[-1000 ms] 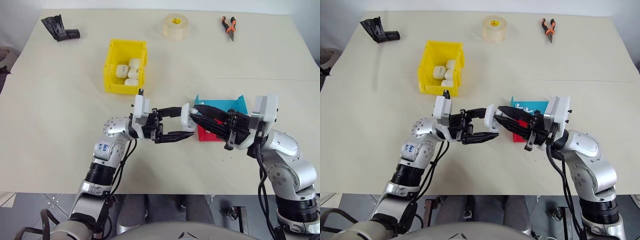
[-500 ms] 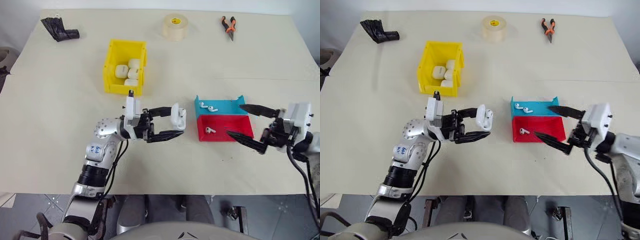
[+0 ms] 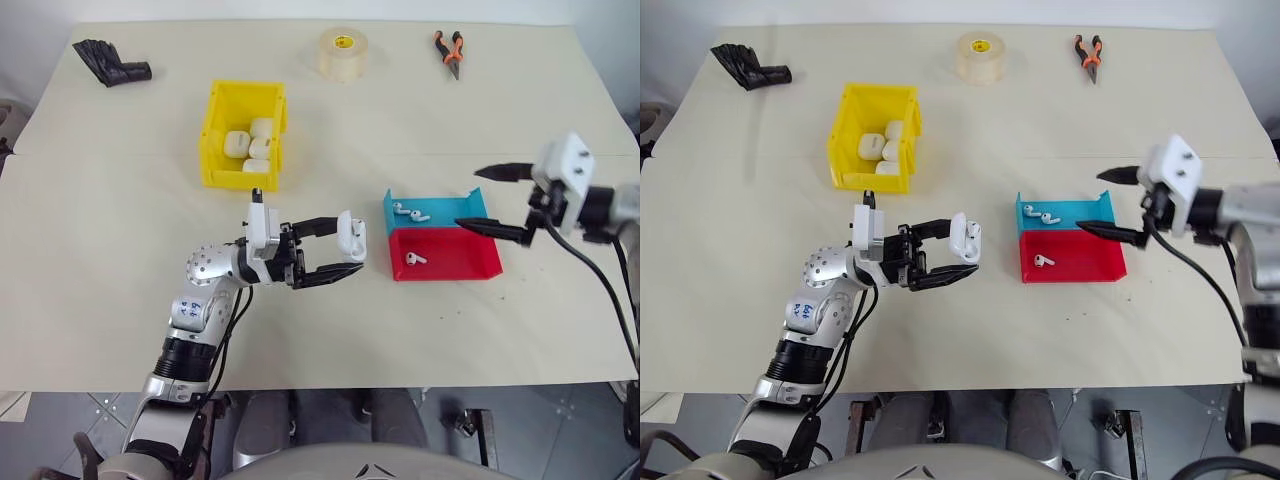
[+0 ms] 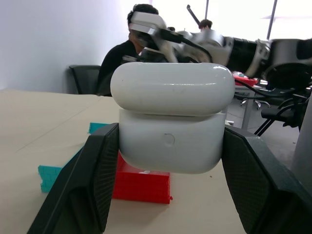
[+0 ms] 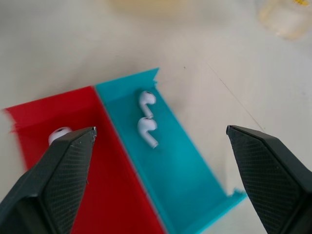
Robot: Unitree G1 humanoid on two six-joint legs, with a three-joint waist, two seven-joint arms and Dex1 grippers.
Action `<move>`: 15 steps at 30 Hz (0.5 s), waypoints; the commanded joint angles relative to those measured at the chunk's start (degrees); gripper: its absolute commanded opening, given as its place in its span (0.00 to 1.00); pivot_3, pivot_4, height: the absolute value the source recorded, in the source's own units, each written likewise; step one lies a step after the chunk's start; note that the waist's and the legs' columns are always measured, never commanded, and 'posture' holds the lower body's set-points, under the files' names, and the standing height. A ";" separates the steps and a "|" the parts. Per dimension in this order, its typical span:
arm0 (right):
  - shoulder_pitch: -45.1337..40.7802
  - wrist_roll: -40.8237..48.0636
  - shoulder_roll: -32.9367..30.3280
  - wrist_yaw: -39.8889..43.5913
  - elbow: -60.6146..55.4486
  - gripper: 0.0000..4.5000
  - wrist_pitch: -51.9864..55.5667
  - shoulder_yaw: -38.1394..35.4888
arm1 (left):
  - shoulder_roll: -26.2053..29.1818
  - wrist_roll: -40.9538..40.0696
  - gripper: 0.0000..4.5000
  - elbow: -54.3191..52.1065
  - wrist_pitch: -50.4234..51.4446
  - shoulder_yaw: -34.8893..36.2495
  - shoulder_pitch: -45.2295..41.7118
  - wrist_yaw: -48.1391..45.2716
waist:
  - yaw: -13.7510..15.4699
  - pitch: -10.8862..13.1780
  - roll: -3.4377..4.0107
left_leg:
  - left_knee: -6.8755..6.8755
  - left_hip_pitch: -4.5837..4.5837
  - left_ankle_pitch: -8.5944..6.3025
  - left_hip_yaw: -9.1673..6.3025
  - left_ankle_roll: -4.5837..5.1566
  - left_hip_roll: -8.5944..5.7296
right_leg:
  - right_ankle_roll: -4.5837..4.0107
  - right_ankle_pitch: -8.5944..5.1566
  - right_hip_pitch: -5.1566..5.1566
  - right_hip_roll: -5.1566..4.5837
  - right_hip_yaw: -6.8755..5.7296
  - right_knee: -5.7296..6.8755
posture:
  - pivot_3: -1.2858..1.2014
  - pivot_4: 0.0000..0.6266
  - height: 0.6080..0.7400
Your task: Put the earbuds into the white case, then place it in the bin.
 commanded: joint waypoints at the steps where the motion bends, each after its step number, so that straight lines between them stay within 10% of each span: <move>1: -7.68 -5.69 1.02 2.15 5.40 0.99 0.74 5.74 | -0.82 -0.10 0.62 -2.41 -1.46 -0.61 0.30 0.56 | 0.02 0.00 0.00 | -0.01 -0.01 0.00 0.01 0.00 -0.01 | 0.00 0.00 -0.01 0.00 0.00 -0.01 | 0.52 0.24 1.00; 15: -26.82 -23.08 12.51 5.53 31.27 0.99 -10.97 20.77 | -1.92 0.08 0.62 -2.61 -2.60 -1.36 0.75 1.92 | -0.44 0.01 0.02 | -0.06 -0.11 0.01 -0.05 -0.01 -0.02 | 0.00 0.00 -0.06 -0.01 -0.12 -0.06 | 0.52 0.24 1.00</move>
